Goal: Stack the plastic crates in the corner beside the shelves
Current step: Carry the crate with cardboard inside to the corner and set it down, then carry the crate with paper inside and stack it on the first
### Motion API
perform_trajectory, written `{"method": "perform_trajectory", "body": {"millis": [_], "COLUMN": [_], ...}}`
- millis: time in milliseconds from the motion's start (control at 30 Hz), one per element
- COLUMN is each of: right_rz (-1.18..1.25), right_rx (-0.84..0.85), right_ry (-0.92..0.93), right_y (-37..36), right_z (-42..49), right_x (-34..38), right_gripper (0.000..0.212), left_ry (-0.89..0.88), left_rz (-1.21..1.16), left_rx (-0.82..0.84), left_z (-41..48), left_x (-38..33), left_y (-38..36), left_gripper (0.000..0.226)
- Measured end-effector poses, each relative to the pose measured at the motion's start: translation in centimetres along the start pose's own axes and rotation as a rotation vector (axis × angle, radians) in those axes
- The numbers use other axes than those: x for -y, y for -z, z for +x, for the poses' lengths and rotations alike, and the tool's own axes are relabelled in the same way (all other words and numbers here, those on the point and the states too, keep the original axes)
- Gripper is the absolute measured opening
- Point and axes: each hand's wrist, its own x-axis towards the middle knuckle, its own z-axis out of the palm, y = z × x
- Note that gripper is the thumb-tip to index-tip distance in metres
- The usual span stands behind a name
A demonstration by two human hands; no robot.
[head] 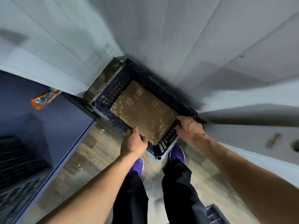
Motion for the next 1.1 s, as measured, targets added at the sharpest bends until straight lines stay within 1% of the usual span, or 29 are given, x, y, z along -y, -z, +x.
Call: {"method": "perform_trajectory", "body": {"millis": [67, 133, 233, 333, 367, 467, 633, 767, 967, 1100], "right_rz": [0.014, 0.078, 0.165, 0.317, 0.358, 0.470, 0.610, 0.726, 0.862, 0.946], "right_rx": [-0.040, -0.056, -0.061, -0.083, -0.110, -0.120, -0.161, -0.226, -0.310, -0.348], "right_ry": [-0.056, -0.106, -0.162, -0.246, -0.268, -0.346, -0.460, -0.538, -0.629, -0.704], "right_y": [-0.8, -1.9, -4.8, -7.3, -8.1, -10.3, -14.6, -19.0, -27.8, -34.8], "right_z": [-2.3, -4.1, -7.3, -11.0, -12.4, -16.2, -21.9, -27.5, -36.4, -43.5], "right_x": [-0.4, -0.7, -1.9, -2.5, -2.8, -4.1, -8.0, -11.1, -15.2, -17.4], "right_gripper": [0.051, 0.050, 0.044, 0.049, 0.052, 0.057, 0.058, 0.057, 0.057, 0.056], "left_ry": [-0.065, -0.127, -0.217, -0.279, -0.295, -0.353, -0.518, -0.619, -0.722, -0.769], "left_rz": [0.080, 0.157, 0.261, 0.360, 0.401, 0.502, 0.655, 0.783, 0.945, 1.039], "left_rx": [0.022, 0.042, 0.093, 0.113, 0.123, 0.160, 0.233, 0.304, 0.352, 0.403], "left_z": [-0.7, -1.5, -3.0, -4.4, -5.0, -6.9, -11.1, -15.1, -21.8, -28.3], "left_x": [0.5, 1.4, 2.3, 2.7, 2.7, 2.4, 1.9, 3.1, 7.3, 11.2], "left_y": [0.4, 1.0, 1.8, 2.1, 1.8, 0.1, -5.3, -10.6, -17.6, -22.1], "left_gripper": [0.061, 0.063, 0.063, 0.062, 0.062, 0.061, 0.060, 0.062, 0.063, 0.062]}}
